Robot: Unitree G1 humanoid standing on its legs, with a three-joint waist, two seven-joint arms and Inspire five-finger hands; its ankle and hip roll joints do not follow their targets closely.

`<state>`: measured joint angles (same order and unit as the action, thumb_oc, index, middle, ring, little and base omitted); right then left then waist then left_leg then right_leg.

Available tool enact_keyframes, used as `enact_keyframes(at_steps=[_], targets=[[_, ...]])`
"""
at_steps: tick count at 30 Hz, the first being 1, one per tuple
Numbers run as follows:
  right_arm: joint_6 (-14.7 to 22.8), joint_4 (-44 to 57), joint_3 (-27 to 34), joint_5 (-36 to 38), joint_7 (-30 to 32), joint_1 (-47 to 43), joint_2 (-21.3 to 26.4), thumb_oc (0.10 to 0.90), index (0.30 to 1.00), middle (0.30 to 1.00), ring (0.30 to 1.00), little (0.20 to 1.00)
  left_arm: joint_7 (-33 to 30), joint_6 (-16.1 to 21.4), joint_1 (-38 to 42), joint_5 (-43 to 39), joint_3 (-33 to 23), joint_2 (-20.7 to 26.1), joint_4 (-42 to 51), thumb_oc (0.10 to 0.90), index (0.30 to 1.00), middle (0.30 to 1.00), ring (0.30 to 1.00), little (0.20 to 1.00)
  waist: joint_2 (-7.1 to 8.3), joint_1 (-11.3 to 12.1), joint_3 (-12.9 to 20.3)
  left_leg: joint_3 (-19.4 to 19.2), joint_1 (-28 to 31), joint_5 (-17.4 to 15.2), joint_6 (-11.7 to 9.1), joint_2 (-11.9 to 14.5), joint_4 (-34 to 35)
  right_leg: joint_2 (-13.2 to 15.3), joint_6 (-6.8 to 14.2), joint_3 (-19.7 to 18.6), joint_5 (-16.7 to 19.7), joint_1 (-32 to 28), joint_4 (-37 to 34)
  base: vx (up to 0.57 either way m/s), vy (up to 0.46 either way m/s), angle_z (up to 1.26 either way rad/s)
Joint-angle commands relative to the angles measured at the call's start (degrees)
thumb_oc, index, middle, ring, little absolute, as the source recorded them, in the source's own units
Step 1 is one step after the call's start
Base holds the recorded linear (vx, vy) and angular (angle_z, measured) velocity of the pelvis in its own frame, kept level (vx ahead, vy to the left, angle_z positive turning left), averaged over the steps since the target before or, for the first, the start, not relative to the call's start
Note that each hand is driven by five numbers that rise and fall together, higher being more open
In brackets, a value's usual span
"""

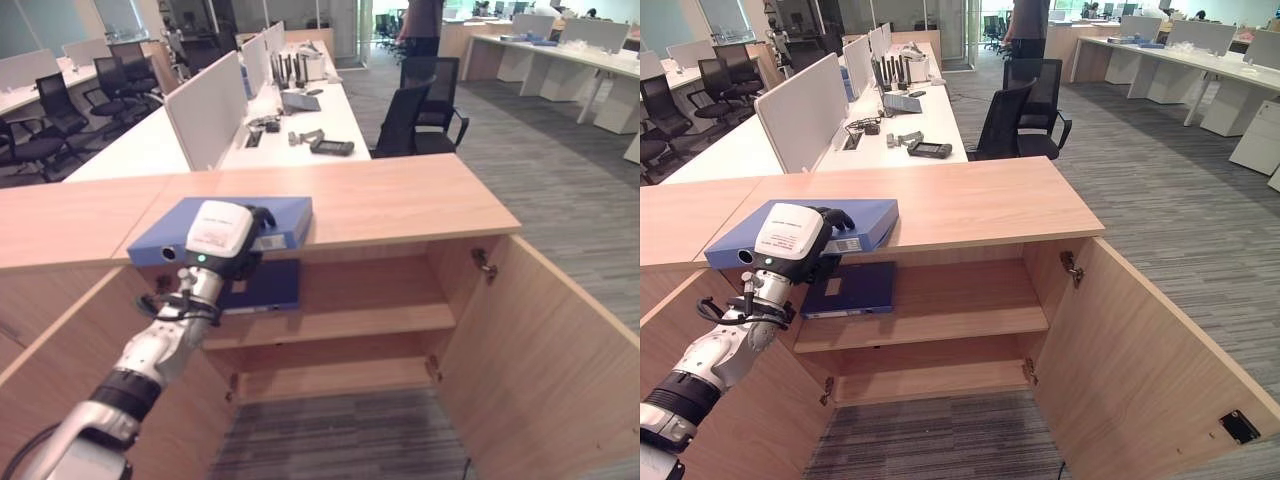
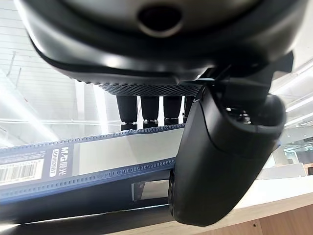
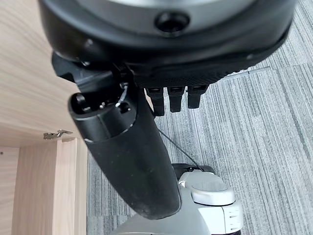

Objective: Put the empty folder in the office cabinet

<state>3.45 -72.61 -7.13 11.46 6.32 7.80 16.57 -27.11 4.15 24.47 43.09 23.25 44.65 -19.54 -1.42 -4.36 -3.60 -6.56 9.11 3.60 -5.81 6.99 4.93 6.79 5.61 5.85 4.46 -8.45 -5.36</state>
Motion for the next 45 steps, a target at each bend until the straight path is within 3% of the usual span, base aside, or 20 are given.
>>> enact_keyframes(at_steps=[1,3,12,15,23,25,30,31,41,45], targets=[[1.07,-1.39,1.78,1.2,1.35,-4.06,3.67,0.8,0.9,0.9,0.9,0.9,-1.03,0.4,10.12,-2.56,-3.71,3.11,0.7,0.4,0.3,0.3,0.3,0.3,-1.17,0.79,-1.51,0.63,4.48,-7.95,0.44,-1.86,0.07,-0.62,2.82,1.7,-8.13,-2.03,2.27,0.01,-0.007,0.03],[1.01,-1.47,1.79,1.25,1.32,-4.03,3.63,0.8,0.9,0.9,0.9,0.9,-1.32,0.44,10.09,-2.99,-4.44,3.26,1.5,0.4,0.3,0.3,0.3,0.3,-1.17,0.82,-1.51,0.67,4.48,-7.93,0.44,-1.86,0.07,-0.6,2.82,1.76,-8.16,-2.08,2.29,0.0,-0.004,0.02],[0.39,-2.01,1.97,1.32,1.05,-4.75,2.87,0.8,0.9,0.9,0.9,0.9,-3.98,3.63,6.8,-12.96,-17.45,2.43,17.47,0.4,0.3,0.3,0.3,0.3,-1.07,2.13,-1.62,1.59,3.73,-6.99,0.5,-2.02,0.07,-0.37,2.49,2.48,-7.66,-1.81,2.23,-0.02,-0.014,0.05],[0.42,-1.83,1.66,0.91,0.87,-5.21,2.48,0.8,0.9,0.9,0.9,0.9,-5.49,6.24,4.37,-18.61,-23.61,0.79,24.39,0.4,0.3,0.3,0.3,0.3,-0.99,2.81,-1.4,1.78,3.57,-6.92,0.52,-2.14,0.07,-0.36,2.33,2.66,-7.65,-1.93,2.07,0.0,-0.015,0.08],[0.73,-0.5,0.8,0.82,0.66,-5.97,2.35,0.8,0.9,0.9,0.9,0.9,-6.59,12.7,1.0,-36.1,-30.72,-1.71,33.63,0.4,0.3,0.3,0.3,0.3,-1.0,3.91,-1.55,2.54,3.11,-6.51,0.61,-2.18,0.07,-0.35,2.04,3.06,-7.74,-2.08,2.18,-0.02,-0.013,0.07],[0.69,-0.01,0.68,1.14,0.12,-6.3,2.54,0.8,0.9,0.9,0.9,0.9,-3.98,15.84,-0.13,-44.9,-32.66,-1.78,35.92,0.4,0.3,0.3,0.3,0.3,-1.12,4.41,-1.61,2.88,2.99,-6.44,0.68,-2.22,0.07,-0.31,1.9,3.24,-7.87,-2.16,2.32,0.0,0.0,0.0],[0.43,0.67,0.27,1.45,-1.49,-5.82,2.84,0.8,0.9,0.9,0.9,0.9,2.24,19.11,-2.88,-57.53,-35.7,-1.16,37.9,0.4,0.3,0.3,0.3,0.3,-1.32,4.88,-1.7,3.21,2.93,-6.31,0.67,-2.21,0.07,-0.25,1.82,3.39,-7.94,-2.26,2.4,-0.01,-0.004,0.06],[0.18,0.59,0.21,1.66,-2.2,-5.79,2.95,0.8,0.9,0.9,0.9,0.9,5.55,19.83,-4.57,-63.15,-37.21,-0.73,38.53,0.4,0.3,0.3,0.3,0.3,-1.42,5.23,-1.67,3.41,2.82,-6.25,0.64,-2.25,0.07,-0.24,1.77,3.66,-7.97,-2.35,2.29,-0.01,-0.004,0.09],[-0.07,2.19,-0.81,1.62,-4.8,-6.42,3.36,0.8,0.9,0.9,0.9,0.9,19.42,19.61,-12.74,-83.72,-40.91,-0.48,37.23,0.4,0.3,0.3,0.3,0.3,-1.92,6.75,-1.93,4.01,2.7,-6.7,0.37,-2.19,0.07,-0.21,1.77,4.38,-8.4,-2.99,1.68,-0.01,0.002,0.05],[0.1,2.38,-1.14,1.4,-5.47,-6.7,3.23,0.8,0.9,0.9,0.9,0.9,23.9,18.99,-15.87,-88.04,-42.65,-0.21,37.77,0.4,0.3,0.3,0.3,0.3,-1.81,7.21,-2.2,3.68,2.42,-6.04,0.49,-2.23,0.07,-0.27,1.7,4.44,-7.76,-2.7,1.73,-0.01,0.001,0.01]])
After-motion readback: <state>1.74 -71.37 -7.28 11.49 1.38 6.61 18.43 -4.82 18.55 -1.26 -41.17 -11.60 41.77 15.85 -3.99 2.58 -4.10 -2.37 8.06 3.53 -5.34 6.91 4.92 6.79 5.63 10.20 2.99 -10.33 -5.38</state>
